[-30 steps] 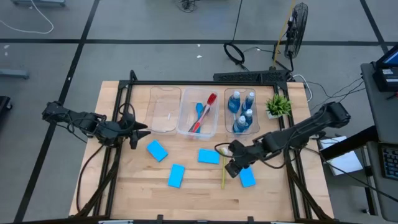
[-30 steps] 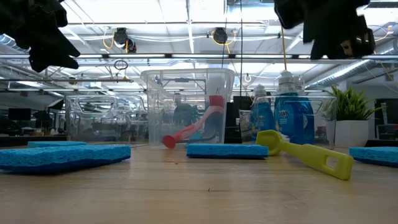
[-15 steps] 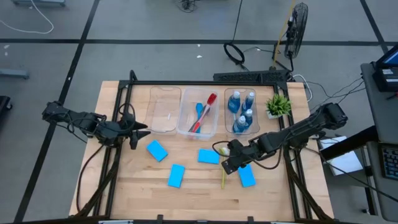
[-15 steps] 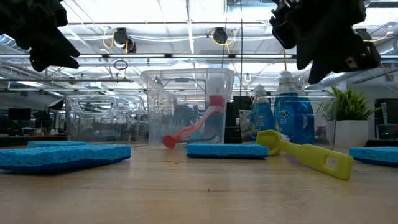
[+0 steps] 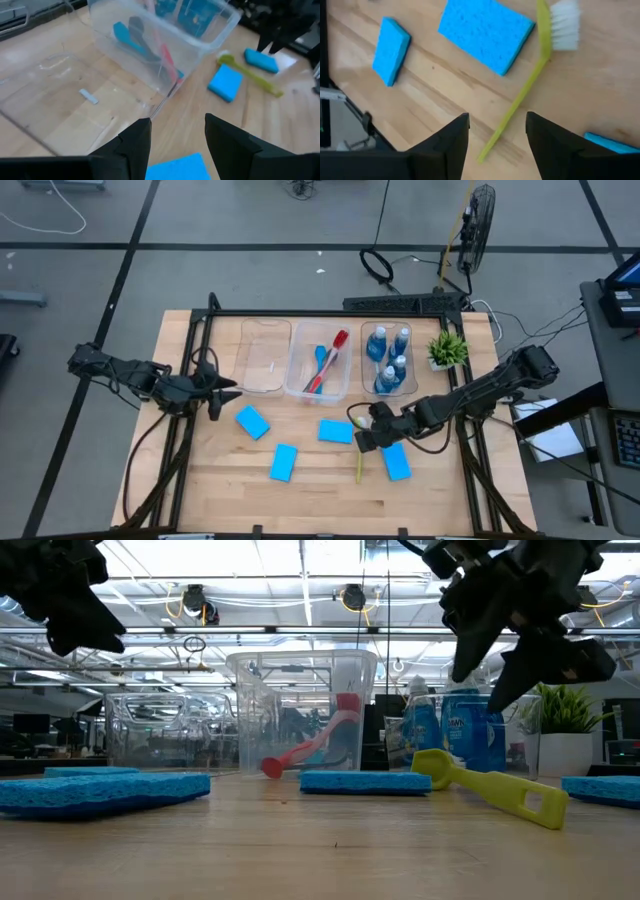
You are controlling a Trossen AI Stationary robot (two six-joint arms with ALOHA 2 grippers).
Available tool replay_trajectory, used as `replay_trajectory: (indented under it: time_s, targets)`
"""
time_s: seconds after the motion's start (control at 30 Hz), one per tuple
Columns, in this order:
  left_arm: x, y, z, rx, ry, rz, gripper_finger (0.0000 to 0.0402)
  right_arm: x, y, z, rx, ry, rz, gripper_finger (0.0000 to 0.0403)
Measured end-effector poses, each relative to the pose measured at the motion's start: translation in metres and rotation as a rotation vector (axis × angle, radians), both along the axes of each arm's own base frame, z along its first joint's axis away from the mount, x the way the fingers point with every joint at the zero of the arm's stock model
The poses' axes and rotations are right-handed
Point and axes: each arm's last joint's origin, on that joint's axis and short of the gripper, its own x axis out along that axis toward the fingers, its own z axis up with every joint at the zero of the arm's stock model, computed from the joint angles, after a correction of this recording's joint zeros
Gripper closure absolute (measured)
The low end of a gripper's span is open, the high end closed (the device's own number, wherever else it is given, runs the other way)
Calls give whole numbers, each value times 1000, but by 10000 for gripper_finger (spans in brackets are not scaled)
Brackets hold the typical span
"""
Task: Pick & Place Kitchen Sink Supplies
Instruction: Put the light green toilet brush into the middle transparent bin
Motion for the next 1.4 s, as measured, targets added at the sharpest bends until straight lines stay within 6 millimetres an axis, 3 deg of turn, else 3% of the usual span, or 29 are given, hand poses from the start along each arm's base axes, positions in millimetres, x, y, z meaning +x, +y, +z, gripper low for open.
replay_trajectory:
  time_s: [0.2,0.5,0.7,1.4]
  targets:
    - [-3,1,-4,5,46,9,215,1,-1,0,-11,-13,-58,226]
    - [-3,1,-4,40,52,-5,215,11,2,-21,32,53,-89,231]
    - [-3,1,-4,54,55,-14,215,15,-5,-25,17,60,-118,231]
    - [-3,2,-3,111,54,3,215,29,-4,-77,10,205,-128,236]
